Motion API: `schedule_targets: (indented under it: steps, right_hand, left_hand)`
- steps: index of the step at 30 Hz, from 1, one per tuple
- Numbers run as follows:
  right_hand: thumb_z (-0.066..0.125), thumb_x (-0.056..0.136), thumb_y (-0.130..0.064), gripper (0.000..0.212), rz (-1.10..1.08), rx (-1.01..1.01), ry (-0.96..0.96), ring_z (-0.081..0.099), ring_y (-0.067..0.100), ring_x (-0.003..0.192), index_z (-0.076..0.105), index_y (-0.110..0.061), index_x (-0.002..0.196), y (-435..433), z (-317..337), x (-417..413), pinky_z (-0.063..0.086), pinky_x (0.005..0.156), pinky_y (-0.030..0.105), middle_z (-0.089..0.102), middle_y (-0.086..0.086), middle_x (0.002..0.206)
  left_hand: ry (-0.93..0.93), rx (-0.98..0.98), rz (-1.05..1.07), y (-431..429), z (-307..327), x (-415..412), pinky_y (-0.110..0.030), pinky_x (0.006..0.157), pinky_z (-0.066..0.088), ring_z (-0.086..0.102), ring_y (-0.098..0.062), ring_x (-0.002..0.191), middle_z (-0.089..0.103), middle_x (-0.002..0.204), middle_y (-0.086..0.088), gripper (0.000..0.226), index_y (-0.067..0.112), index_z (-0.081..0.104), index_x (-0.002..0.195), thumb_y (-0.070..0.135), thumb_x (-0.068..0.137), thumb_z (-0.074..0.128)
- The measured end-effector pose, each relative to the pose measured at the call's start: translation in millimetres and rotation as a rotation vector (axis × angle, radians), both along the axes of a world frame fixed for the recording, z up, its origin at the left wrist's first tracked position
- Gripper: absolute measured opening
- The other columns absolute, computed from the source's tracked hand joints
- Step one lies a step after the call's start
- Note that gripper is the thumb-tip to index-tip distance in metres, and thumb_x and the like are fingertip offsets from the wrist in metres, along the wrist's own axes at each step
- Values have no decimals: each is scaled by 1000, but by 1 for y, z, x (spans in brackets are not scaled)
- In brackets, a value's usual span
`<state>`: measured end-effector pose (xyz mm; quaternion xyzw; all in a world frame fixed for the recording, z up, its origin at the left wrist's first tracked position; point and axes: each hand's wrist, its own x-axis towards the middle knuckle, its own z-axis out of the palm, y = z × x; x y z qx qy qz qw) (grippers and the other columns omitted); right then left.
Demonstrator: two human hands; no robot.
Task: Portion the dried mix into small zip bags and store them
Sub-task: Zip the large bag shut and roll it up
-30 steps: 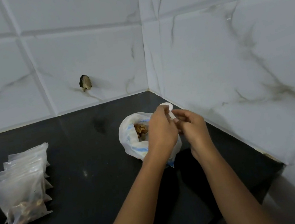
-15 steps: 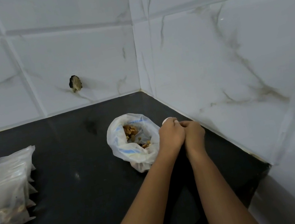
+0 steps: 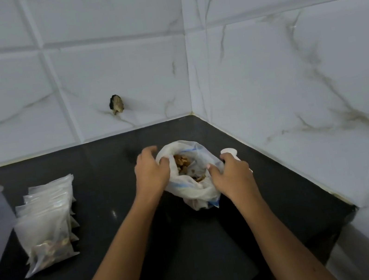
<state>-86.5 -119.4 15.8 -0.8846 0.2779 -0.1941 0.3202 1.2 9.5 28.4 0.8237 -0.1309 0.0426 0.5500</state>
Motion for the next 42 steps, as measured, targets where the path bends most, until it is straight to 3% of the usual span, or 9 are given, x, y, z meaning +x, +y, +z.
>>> schedule_targets:
  steps: [3,6,11,18,24,27,35,39,42]
  right_hand:
    - [53,92,-23,48,69,112,-7,50,25,119,39,-8,135,6,4,10,37,82,25,51,11,132]
    - [68,79,-17,59,127,375,-2,54,29,114,44,-5,132,6,15,34,46,92,33,53,12,130]
    - [62,77,3,10,266,644,-22,63,28,79,67,-4,83,9,28,78,51,85,40,66,17,88]
    - [53,92,-8,33,471,588,-134,62,4,81,55,-26,119,9,18,72,51,64,11,65,-6,98]
    - [63,82,-8,44,633,1135,-144,64,25,94,53,4,123,1,25,64,58,74,33,64,19,109]
    - [63,71,7,58,755,1227,-256,59,28,111,48,8,127,-10,26,63,54,86,36,58,22,123]
    - [73,74,-1,35,360,529,-250,65,20,82,64,-1,108,-7,16,74,56,72,29,68,4,88]
    - [64,84,-30,26,245,7,-139,60,23,95,54,-23,107,1,17,76,48,82,38,63,-2,100]
    - [55,88,-42,30,191,-111,-71,57,25,97,48,-24,111,5,18,77,43,76,34,60,0,106]
  left_hand:
    - [371,-193,-94,8,-8,14,-36,92,49,55,-24,111,52,130,-9,49,11,43,133,33,91,54]
    - [441,-304,10,15,-5,23,-37,86,50,55,-28,111,50,129,-10,58,7,35,137,32,90,58]
    - [554,-472,136,51,1,40,-39,86,50,57,-31,109,55,123,-14,63,1,40,133,31,83,65]
    - [449,-80,198,68,8,50,-31,77,44,47,-27,89,30,138,-16,52,12,43,133,23,85,61]
    - [291,157,191,71,1,48,-33,80,41,42,-24,89,27,134,-14,51,17,39,135,19,88,58]
    - [176,252,307,73,1,46,-41,95,38,33,-33,120,26,136,-16,51,13,41,130,22,85,62]
    - [346,-12,-42,79,20,46,-36,79,53,60,-23,95,62,109,-9,45,9,53,121,41,89,54]
    - [409,-168,-103,80,17,43,-41,82,52,62,-27,89,65,100,-13,19,8,59,109,15,91,55]
    - [310,-132,-14,78,12,47,-36,72,52,59,-25,89,61,104,-13,13,14,56,93,4,86,58]
